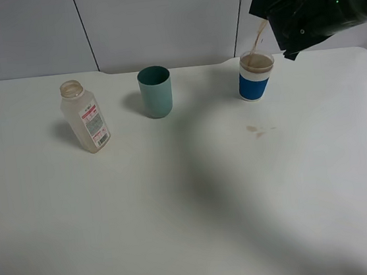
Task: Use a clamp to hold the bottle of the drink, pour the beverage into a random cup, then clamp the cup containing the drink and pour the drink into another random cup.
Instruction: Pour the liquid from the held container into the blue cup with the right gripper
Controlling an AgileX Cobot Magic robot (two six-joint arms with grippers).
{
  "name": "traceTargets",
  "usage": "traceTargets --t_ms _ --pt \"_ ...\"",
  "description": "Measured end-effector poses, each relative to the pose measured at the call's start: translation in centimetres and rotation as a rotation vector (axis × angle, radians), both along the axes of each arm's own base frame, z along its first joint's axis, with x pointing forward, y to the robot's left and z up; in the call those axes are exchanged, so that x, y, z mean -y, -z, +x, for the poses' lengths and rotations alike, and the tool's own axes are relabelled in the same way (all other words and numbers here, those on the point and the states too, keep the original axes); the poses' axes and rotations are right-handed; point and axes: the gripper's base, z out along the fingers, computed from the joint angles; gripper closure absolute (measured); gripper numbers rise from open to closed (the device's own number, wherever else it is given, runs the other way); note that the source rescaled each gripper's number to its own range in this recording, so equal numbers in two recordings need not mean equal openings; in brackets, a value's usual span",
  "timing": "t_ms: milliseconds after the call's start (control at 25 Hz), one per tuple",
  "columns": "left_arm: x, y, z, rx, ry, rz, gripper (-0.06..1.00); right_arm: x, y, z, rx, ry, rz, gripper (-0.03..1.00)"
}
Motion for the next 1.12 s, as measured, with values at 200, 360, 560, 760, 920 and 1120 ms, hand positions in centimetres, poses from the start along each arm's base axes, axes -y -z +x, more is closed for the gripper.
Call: traceTargets --t_ms 200,360,560,760,920,1120 --pt "0.0 0.0 0.0 0.0 0.0 0.0 -0.06 0.05 -0.03 -0.02 -0.004 0.001 -0.013 0.94" --pt "0.0 0.0 0.0 0.0 0.0 0.0 -0.06 0.05 -0.04 -0.02 -0.023 -0.008 -0.043 0.94" --pt "0.0 0.0 0.0 0.0 0.0 0.0 -0.06 0.05 -0.05 -0.01 -0.036 -0.017 -0.066 0.94" --pt "0.0 0.0 0.0 0.0 0.0 0.0 -0.06 0.15 -0.12 -0.05 -0.04 -0.01 -0.086 0.94" --pt "0.0 0.0 0.0 0.0 0.0 0.0 -0.06 0.18 -0.14 -0.07 -0.044 -0.009 -0.097 0.94" --pt "0.0 0.0 0.0 0.0 0.0 0.0 -0.06 0.2 -0.23 -0.05 -0.057 -0.019 -0.134 0.94"
